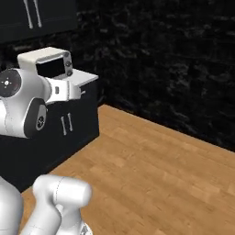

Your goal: Gather all objects into one cabinet and sort the glasses and bowls to opposite sides.

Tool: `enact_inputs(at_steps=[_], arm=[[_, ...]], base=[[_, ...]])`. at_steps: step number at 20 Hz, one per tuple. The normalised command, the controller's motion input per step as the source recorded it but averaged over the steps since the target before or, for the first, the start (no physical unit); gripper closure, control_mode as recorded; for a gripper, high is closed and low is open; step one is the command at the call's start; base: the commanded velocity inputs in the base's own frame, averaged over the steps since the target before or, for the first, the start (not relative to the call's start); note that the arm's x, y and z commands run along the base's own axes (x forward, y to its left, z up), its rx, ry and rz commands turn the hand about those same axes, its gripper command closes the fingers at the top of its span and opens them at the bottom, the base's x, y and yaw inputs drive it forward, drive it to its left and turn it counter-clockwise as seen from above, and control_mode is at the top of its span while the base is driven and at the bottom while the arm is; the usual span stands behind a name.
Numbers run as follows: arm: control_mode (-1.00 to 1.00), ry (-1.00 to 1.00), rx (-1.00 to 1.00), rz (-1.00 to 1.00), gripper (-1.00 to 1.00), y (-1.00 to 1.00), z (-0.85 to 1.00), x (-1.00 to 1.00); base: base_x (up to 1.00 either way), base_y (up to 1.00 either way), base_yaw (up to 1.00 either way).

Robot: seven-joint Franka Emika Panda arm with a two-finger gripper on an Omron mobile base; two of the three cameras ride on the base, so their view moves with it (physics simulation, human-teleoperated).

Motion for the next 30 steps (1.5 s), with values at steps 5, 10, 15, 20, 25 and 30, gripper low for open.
enact_inputs(at_steps=[5, 10, 15, 20, 25, 30], arm=[[1.0, 0.0, 0.0, 0.0, -1.0, 0.0, 0.0, 0.0], [1.0, 0.0, 0.0, 0.0, -1.0, 0.0, 0.0, 0.0], [1.0, 0.0, 0.0, 0.0, -1.0, 0.0, 0.0, 0.0], [1.0, 0.0, 0.0, 0.0, -1.0, 0.0, 0.0, 0.0], [1.0, 0.0, 0.0, 0.0, -1.0, 0.0, 0.0, 0.0], [1.0, 0.0, 0.0, 0.0, -1.0, 0.0, 0.0, 0.0]], base=[[0.63, -0.43, -0.52], [0.6, -0.14, -0.54], [0.82, 0.13, -0.48], [0.84, 0.4, -0.42], [0.63, 0.53, -0.35], [0.16, 0.13, -0.55]])
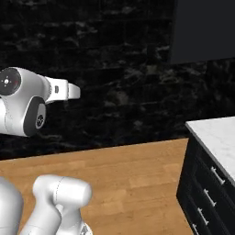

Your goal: Gather all objects into one cabinet and sort the glasses and bowls to opposite sides.

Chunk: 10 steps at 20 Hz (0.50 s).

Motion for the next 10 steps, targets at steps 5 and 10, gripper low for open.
enact_inputs(at_steps=[5, 10], arm=[[1.0, 0.0, 0.0, 0.0, -1.0, 0.0, 0.0, 0.0], [1.0, 0.0, 0.0, 0.0, -1.0, 0.0, 0.0, 0.0]], base=[[0.03, 0.02, -0.59], [0.09, -0.04, -0.56]])
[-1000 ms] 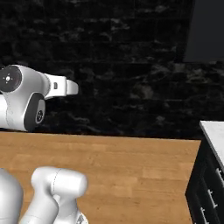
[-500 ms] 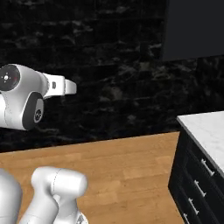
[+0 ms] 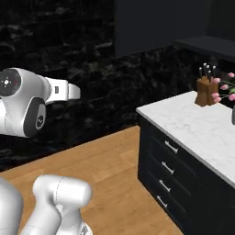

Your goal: Gather all objects into one cabinet and sort the glasses and bowls to opposite sides.

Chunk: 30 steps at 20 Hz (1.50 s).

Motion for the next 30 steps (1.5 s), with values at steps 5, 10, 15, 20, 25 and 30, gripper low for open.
enact_inputs(at_steps=[5, 10, 15, 20, 25, 30], arm=[[1.0, 0.0, 0.0, 0.0, -1.0, 0.0, 0.0, 0.0], [1.0, 0.0, 0.0, 0.0, -1.0, 0.0, 0.0, 0.0], [1.0, 0.0, 0.0, 0.0, -1.0, 0.0, 0.0, 0.0], [1.0, 0.0, 0.0, 0.0, -1.0, 0.0, 0.0, 0.0], [1.0, 0.0, 0.0, 0.0, -1.0, 0.0, 0.0, 0.0], [1.0, 0.0, 0.0, 0.0, -1.0, 0.0, 0.0, 0.0]], base=[[0.2, -0.22, -0.55], [0.06, -0.27, -0.5], [-0.14, -0.06, -0.19], [0.01, -0.12, -0.53], [0.02, -0.05, -0.62], [0.2, 0.36, -0.52]])
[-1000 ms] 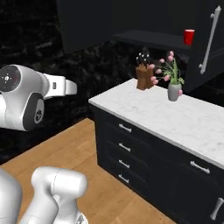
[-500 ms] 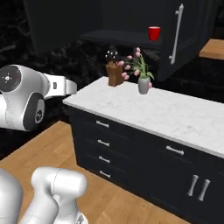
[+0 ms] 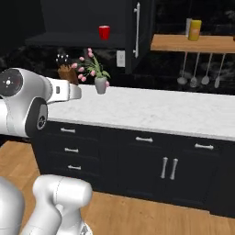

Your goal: Gather all objects into one cabinet and sort the glasses and bowls to opposite sides.

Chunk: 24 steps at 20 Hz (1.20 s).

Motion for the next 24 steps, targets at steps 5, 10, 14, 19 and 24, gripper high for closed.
enact_inputs(at_steps=[5, 10, 14, 19, 24], arm=[[1.0, 0.0, 0.0, 0.0, -1.0, 0.0, 0.0, 0.0], [1.0, 0.0, 0.0, 0.0, -1.0, 0.0, 0.0, 0.0], [1.0, 0.0, 0.0, 0.0, -1.0, 0.0, 0.0, 0.0], [1.0, 0.0, 0.0, 0.0, -1.0, 0.0, 0.0, 0.0], [1.0, 0.0, 0.0, 0.0, -1.0, 0.0, 0.0, 0.0]], base=[[0.19, 0.85, -0.44], [0.21, 0.88, -0.39], [0.77, 0.12, -0.22], [0.71, 0.12, -0.04], [0.46, 0.23, -0.05]])
